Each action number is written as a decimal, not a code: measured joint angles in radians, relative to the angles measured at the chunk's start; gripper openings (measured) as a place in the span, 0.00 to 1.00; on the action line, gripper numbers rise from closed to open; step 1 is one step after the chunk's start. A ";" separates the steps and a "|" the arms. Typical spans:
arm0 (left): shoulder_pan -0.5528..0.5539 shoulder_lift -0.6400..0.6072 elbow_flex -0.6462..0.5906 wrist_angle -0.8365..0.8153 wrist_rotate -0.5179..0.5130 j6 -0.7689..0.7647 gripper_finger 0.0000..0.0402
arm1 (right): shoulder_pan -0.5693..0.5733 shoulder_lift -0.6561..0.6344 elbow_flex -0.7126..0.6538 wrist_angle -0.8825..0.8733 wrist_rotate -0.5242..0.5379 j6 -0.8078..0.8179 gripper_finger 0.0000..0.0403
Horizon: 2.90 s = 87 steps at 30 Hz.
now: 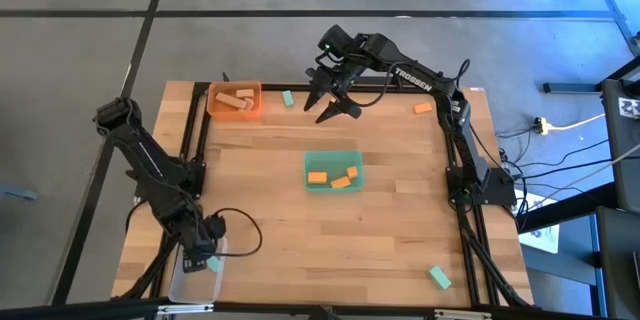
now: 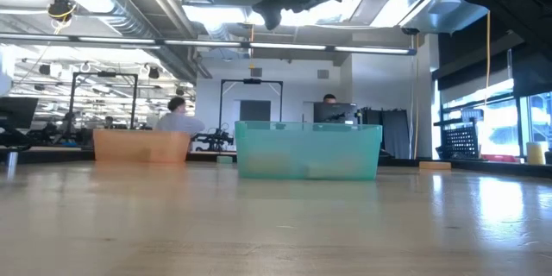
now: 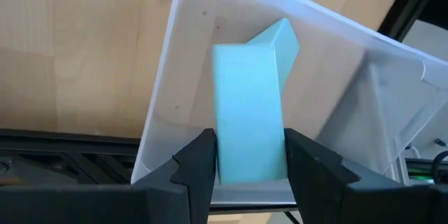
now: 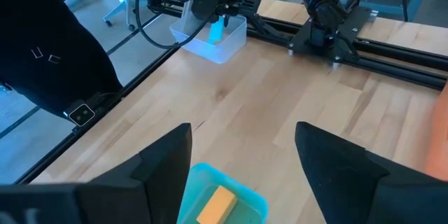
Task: Sort & place blocks by color
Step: Put the blue block into the transparent bin
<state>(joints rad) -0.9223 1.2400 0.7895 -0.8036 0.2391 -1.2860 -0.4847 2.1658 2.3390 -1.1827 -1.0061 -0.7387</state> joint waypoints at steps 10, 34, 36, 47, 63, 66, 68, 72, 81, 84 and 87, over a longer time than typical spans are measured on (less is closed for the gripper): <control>0.024 0.000 0.000 -0.005 0.039 -0.010 0.38 | 0.000 0.000 0.000 -0.033 0.000 0.024 0.63; 0.132 -0.372 -0.001 -0.240 -0.502 -0.017 0.38 | 0.144 -0.313 -0.017 -0.386 0.391 0.392 0.63; 0.157 -0.397 -0.001 -0.248 -0.538 0.044 0.38 | 0.192 -0.368 -0.053 -0.387 0.496 0.490 0.63; 0.304 -0.471 -0.001 -0.260 -0.596 0.381 0.38 | 0.463 -0.721 -0.476 -0.390 0.778 1.256 0.63; 0.432 -0.588 -0.001 -0.229 -0.591 0.596 0.38 | 1.003 -0.897 -1.021 -0.185 0.882 2.095 0.63; 0.444 -0.593 -0.001 -0.224 -0.589 0.614 0.38 | 1.027 -0.897 -1.122 -0.062 0.882 2.095 0.63; 0.447 -0.594 -0.001 -0.217 -0.583 0.616 0.38 | 1.031 -0.897 -1.188 0.039 0.882 2.095 0.63; 0.446 -0.594 -0.001 -0.203 -0.552 0.618 0.38 | 1.032 -0.897 -1.316 0.313 0.866 2.112 0.63; 0.446 -0.594 -0.001 -0.174 -0.483 0.690 0.38 | 1.035 -0.896 -1.531 0.864 0.801 2.226 0.63; 0.446 -0.594 -0.001 -0.166 -0.483 0.694 0.38 | 1.034 -0.896 -1.561 0.958 0.758 2.249 0.63; 0.446 -0.594 -0.001 -0.162 -0.483 0.694 0.38 | 1.029 -0.896 -1.566 0.895 0.675 2.294 0.63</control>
<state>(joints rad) -0.4759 0.6464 0.7887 -0.9652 -0.2440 -0.5921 0.5446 1.2694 0.7732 -0.2878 -0.3309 1.5549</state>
